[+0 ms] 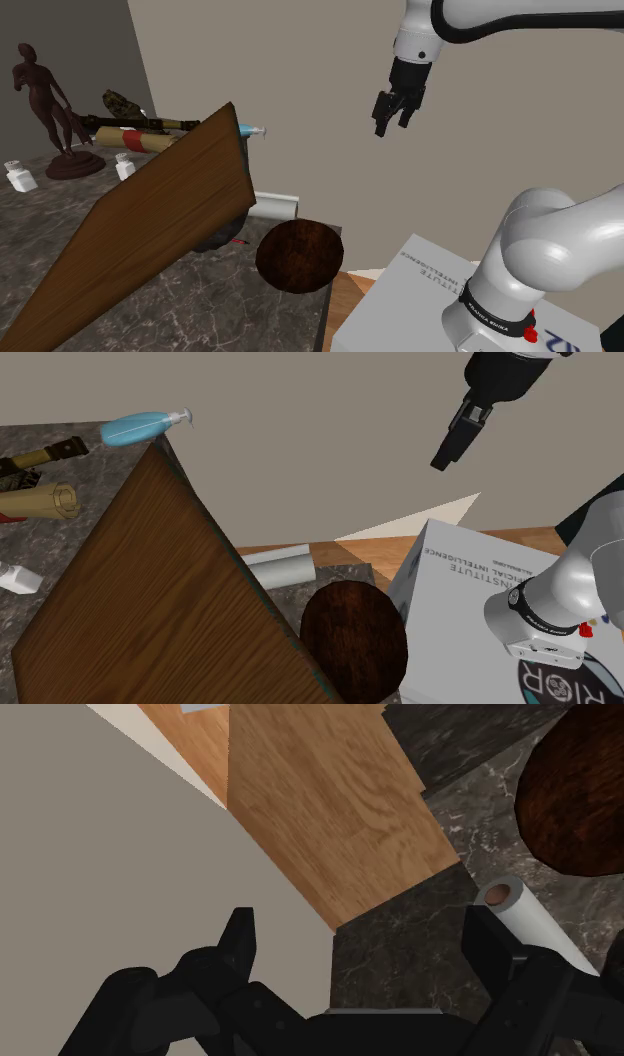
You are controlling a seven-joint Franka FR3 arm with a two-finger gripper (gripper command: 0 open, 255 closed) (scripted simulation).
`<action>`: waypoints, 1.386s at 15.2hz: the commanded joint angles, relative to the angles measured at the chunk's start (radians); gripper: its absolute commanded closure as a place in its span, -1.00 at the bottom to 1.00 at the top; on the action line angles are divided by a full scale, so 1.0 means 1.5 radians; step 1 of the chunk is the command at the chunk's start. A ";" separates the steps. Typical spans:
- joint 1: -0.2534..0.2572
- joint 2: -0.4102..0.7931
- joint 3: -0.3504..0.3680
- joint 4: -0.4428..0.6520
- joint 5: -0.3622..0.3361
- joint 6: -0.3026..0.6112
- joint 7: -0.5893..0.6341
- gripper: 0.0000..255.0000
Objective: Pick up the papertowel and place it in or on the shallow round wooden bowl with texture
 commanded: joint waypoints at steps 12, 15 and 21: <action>0.048 0.236 0.112 0.053 -0.097 0.167 -0.017 -1.00; 0.054 0.303 0.145 0.075 -0.140 0.200 -0.010 -1.00; 0.066 0.441 0.205 0.130 -0.252 0.246 0.020 -1.00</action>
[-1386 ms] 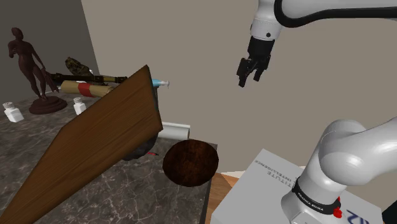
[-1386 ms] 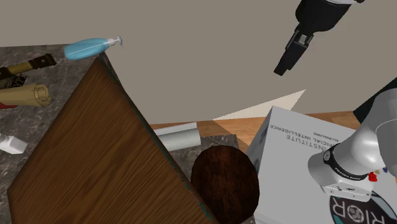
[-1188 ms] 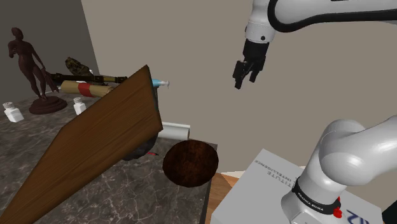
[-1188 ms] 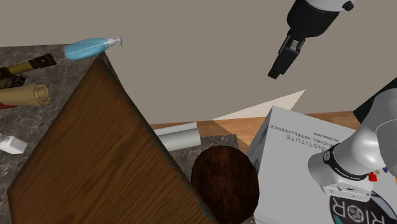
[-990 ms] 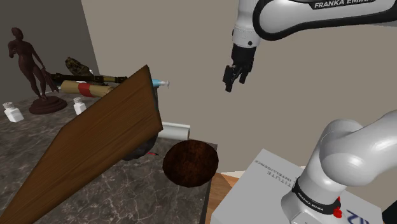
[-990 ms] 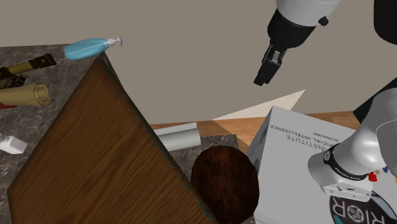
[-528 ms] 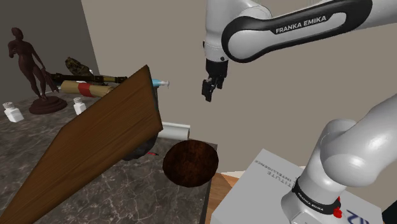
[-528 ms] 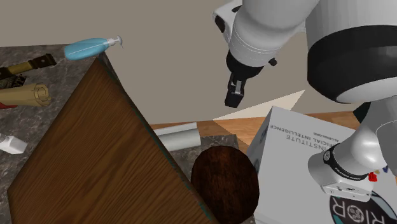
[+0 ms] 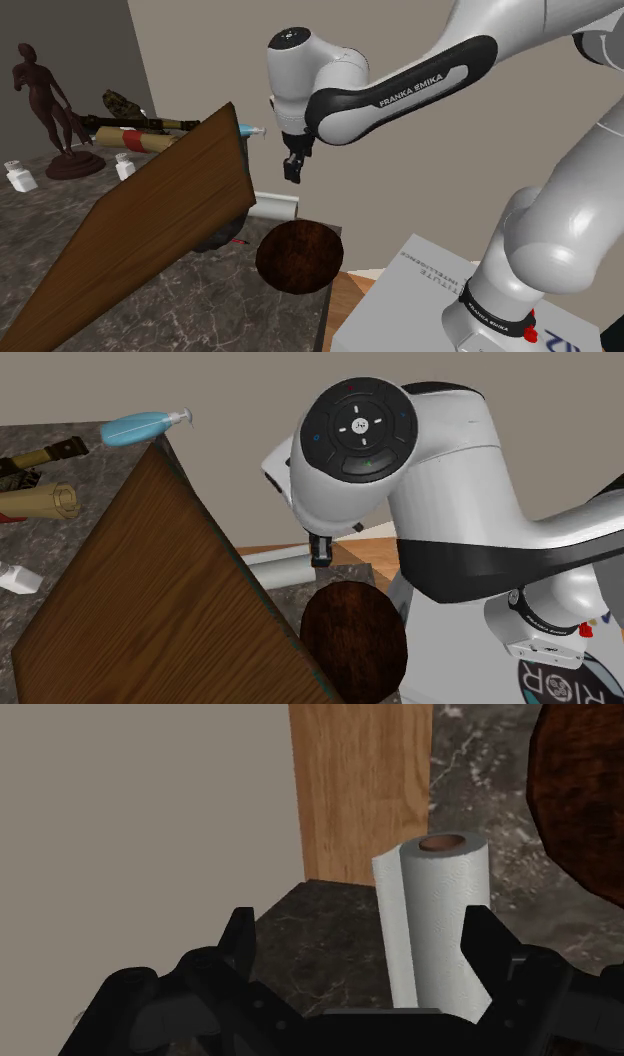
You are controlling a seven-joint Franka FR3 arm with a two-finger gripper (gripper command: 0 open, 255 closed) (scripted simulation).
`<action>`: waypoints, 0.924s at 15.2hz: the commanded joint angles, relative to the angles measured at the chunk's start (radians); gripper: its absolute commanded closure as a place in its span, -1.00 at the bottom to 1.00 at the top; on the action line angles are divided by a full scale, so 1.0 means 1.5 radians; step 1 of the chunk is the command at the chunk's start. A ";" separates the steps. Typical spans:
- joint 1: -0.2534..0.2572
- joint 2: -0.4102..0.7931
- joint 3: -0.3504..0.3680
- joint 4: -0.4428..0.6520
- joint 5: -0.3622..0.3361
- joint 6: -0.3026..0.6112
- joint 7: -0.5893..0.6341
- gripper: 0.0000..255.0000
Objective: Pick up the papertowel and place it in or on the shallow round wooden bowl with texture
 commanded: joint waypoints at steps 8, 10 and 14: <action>0.045 0.223 0.059 0.111 -0.212 0.013 0.060 -1.00; 0.063 0.271 0.062 0.136 -0.260 0.009 0.071 -1.00; 0.060 0.288 0.053 0.133 -0.278 0.026 0.079 -1.00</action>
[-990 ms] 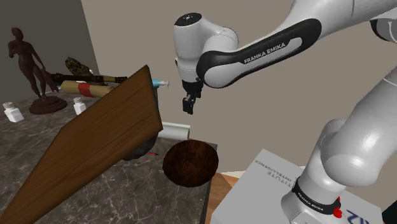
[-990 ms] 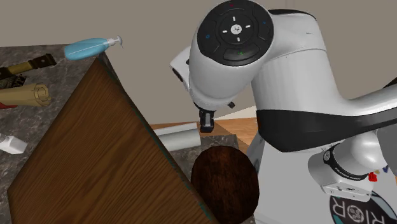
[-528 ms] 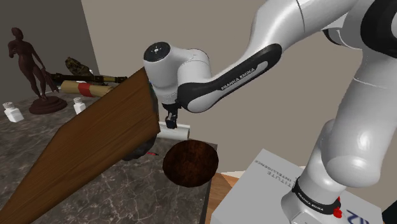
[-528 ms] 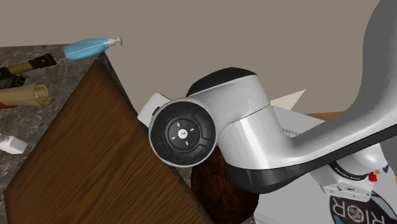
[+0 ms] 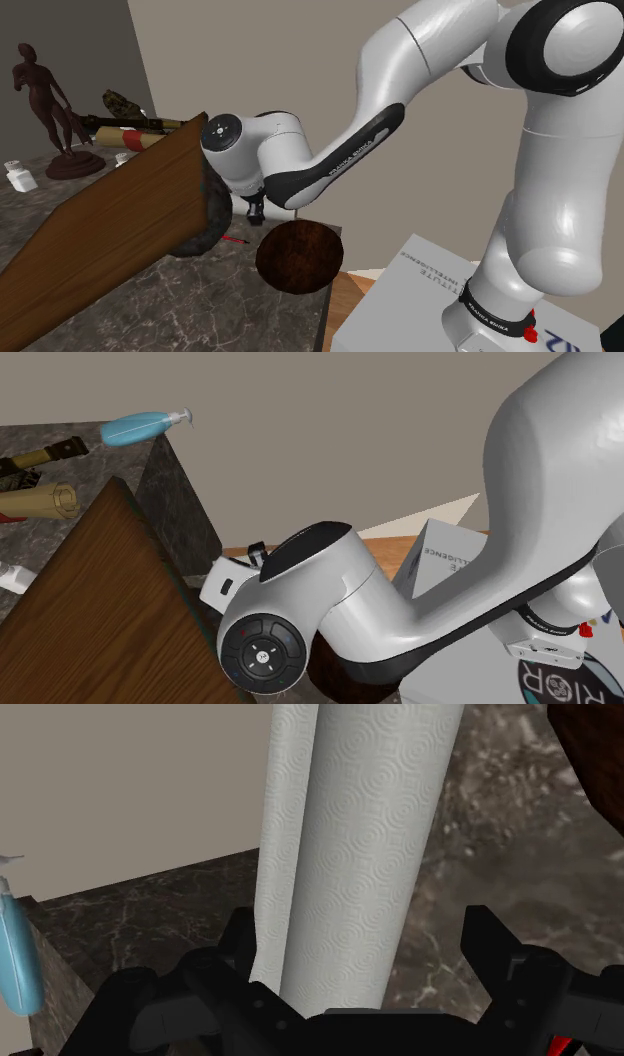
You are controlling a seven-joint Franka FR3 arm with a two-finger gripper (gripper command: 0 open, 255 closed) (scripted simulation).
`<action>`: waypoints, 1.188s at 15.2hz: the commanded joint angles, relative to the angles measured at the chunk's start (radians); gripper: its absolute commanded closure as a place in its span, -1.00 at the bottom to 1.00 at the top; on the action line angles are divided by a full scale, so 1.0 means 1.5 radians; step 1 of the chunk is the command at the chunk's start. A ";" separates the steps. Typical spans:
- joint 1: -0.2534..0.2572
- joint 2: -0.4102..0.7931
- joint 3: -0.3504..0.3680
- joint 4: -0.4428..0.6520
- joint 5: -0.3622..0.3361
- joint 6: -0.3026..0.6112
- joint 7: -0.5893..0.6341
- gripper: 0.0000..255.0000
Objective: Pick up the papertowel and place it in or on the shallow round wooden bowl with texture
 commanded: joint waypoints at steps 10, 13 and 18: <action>-0.008 0.031 -0.015 -0.001 -0.031 0.030 0.014 -1.00; -0.008 0.031 -0.015 -0.001 -0.031 0.030 0.014 1.00; -0.008 0.031 -0.015 -0.001 -0.031 0.030 0.014 1.00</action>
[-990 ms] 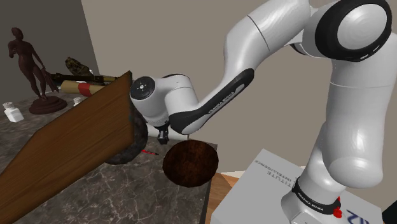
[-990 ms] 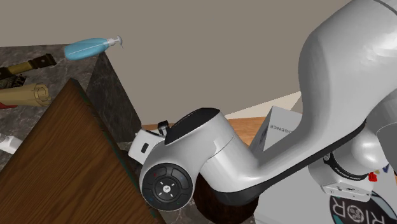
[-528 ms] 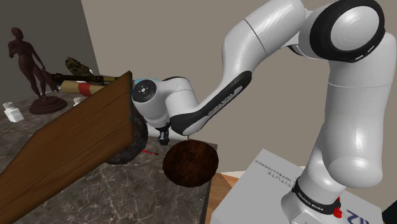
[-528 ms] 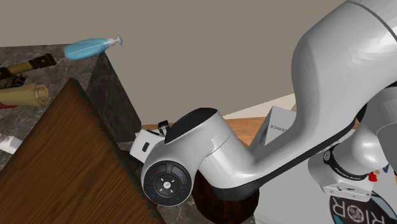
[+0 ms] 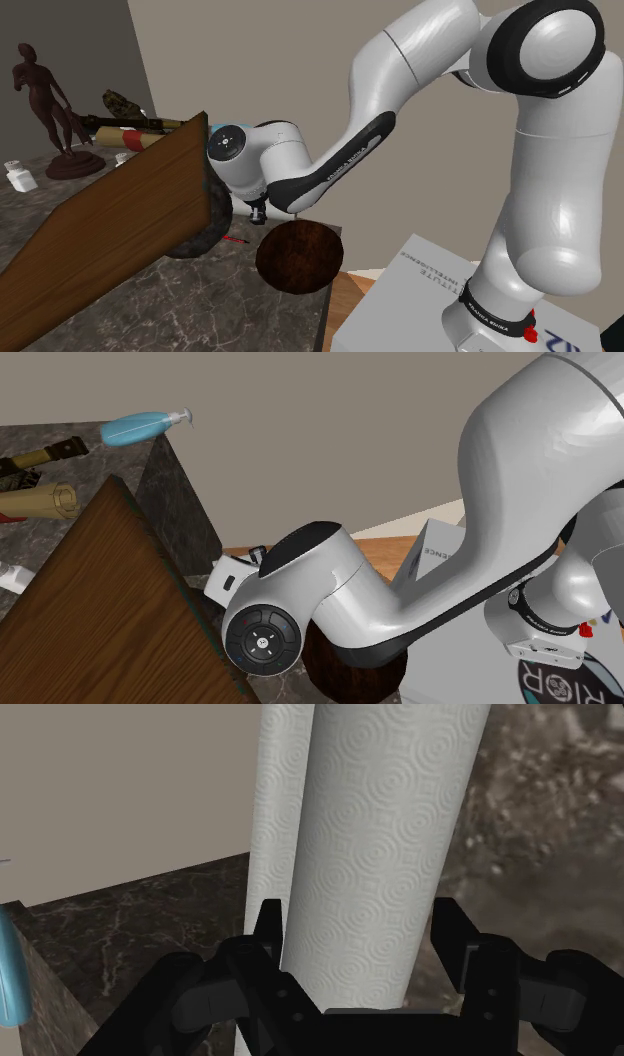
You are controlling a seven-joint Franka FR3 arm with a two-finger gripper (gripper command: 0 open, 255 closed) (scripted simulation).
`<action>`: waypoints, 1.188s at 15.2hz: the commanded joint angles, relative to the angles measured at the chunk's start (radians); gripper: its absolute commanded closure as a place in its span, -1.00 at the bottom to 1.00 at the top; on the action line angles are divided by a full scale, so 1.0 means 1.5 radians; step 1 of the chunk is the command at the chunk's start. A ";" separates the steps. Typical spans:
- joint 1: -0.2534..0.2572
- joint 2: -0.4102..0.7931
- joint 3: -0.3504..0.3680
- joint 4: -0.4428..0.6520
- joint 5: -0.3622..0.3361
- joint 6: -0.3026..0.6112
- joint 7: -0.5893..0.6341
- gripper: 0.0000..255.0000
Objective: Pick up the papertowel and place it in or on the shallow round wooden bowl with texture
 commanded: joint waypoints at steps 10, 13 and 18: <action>-0.004 -0.034 0.008 0.008 0.032 -0.025 -0.038 1.00; -0.006 -0.050 0.011 0.015 0.047 -0.039 -0.057 1.00; -0.008 -0.074 0.016 0.028 0.070 -0.062 -0.087 1.00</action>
